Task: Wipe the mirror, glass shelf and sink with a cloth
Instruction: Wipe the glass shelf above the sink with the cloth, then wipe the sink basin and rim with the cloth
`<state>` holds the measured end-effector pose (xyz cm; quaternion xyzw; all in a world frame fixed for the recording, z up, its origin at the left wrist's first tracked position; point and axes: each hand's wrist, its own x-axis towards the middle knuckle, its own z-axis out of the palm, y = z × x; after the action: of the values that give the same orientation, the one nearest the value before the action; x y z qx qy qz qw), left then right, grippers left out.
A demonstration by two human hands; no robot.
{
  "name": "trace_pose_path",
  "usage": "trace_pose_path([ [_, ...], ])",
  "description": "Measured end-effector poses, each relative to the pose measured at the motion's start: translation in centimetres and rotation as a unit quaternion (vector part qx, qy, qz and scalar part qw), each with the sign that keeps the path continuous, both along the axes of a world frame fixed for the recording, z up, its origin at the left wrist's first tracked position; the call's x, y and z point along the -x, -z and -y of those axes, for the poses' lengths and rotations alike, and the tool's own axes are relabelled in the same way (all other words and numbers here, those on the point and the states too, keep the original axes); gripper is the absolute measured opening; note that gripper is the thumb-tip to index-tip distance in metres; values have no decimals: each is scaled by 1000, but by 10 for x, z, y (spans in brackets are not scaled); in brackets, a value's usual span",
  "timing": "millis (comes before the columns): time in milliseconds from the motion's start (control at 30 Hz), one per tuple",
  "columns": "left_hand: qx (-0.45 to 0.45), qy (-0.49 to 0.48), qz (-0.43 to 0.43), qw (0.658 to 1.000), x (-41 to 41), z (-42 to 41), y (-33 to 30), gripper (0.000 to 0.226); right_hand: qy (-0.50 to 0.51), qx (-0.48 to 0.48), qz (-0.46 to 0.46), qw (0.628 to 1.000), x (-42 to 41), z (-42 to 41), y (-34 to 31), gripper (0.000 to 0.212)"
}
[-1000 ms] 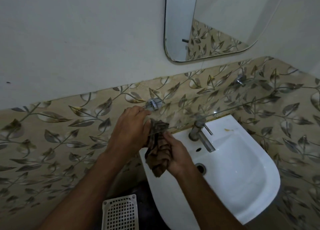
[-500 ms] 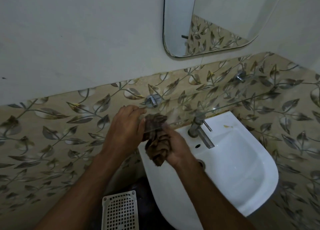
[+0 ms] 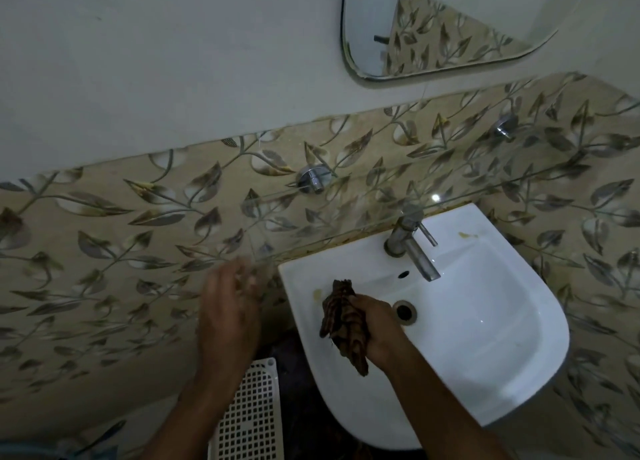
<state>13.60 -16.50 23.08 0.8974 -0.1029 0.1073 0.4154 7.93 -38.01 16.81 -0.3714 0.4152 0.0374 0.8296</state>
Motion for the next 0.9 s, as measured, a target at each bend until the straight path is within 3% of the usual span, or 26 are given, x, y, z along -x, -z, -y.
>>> trace_pose_path([
  [100,-87,116,-110,983,13,12,40,33,-6,93,36,995,-10,-11,-6,19],
  [200,-63,143,-164,974,18,23,56,33,-42,253,71,964,-28,-26,-14,22],
  [267,-41,119,-169,978,17,27,56,33,-106,438,92,888,-43,-37,3,23],
  [333,-29,98,-137,985,18,26,56,32,-203,576,114,784,-57,-51,36,47],
  [433,-33,78,-139,987,18,21,65,39,-302,694,132,640,-62,-71,91,67],
  [500,-59,85,-142,984,17,18,74,43,-327,722,162,588,-58,-71,104,63],
  [733,-94,172,-146,970,3,38,91,46,-355,773,141,507,-69,-7,117,57],
  [900,-127,175,-137,967,7,54,103,54,-249,800,64,542,-75,68,116,59],
])
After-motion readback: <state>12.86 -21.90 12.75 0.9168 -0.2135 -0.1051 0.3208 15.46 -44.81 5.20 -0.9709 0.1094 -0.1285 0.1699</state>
